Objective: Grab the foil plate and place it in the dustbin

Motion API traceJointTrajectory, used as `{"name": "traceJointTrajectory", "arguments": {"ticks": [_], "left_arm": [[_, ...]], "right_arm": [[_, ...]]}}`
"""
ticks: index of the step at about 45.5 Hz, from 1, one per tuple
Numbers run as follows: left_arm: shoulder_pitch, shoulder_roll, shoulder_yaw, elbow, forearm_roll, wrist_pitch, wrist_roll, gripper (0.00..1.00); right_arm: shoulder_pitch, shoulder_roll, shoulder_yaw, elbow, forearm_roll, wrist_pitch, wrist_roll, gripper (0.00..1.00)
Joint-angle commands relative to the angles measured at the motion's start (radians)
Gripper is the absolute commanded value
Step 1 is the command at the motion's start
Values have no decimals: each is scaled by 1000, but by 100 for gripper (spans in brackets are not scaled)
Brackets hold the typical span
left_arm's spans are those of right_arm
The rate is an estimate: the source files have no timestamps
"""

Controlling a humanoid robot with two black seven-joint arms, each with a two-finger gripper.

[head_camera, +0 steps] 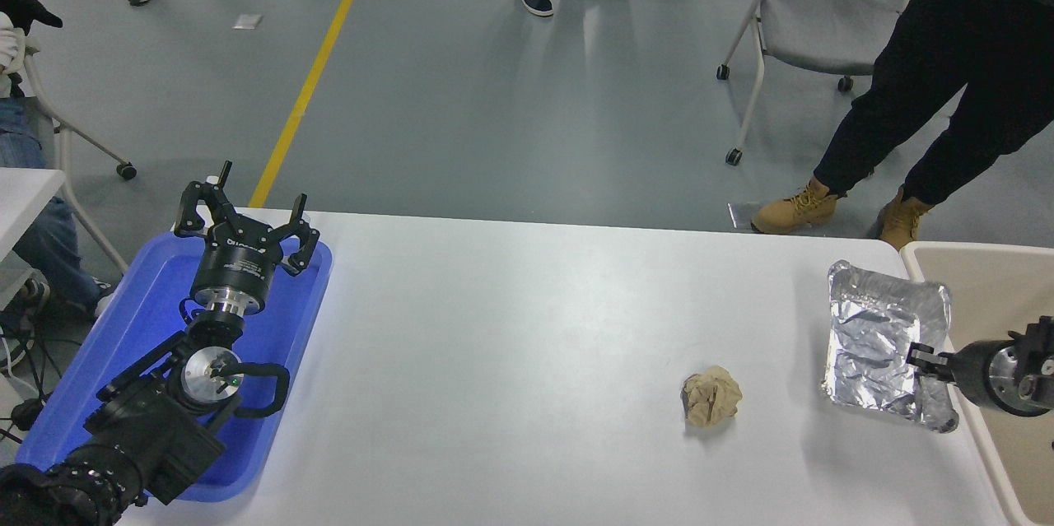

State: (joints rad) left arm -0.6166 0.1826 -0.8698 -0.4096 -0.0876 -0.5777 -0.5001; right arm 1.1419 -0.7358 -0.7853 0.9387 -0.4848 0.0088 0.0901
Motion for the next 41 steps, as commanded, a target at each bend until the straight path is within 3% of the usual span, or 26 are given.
{"name": "traceJointTrajectory", "arguments": {"ticks": [1,41], "left_arm": [[0,0,0,0,-1,-1,0,100],[0,0,0,0,0,-1,0,100]], "right_arm": [[147,-79,-52,121,-1,11,0,0],[639,-223,-259,242,-66,304,0,0]]}}
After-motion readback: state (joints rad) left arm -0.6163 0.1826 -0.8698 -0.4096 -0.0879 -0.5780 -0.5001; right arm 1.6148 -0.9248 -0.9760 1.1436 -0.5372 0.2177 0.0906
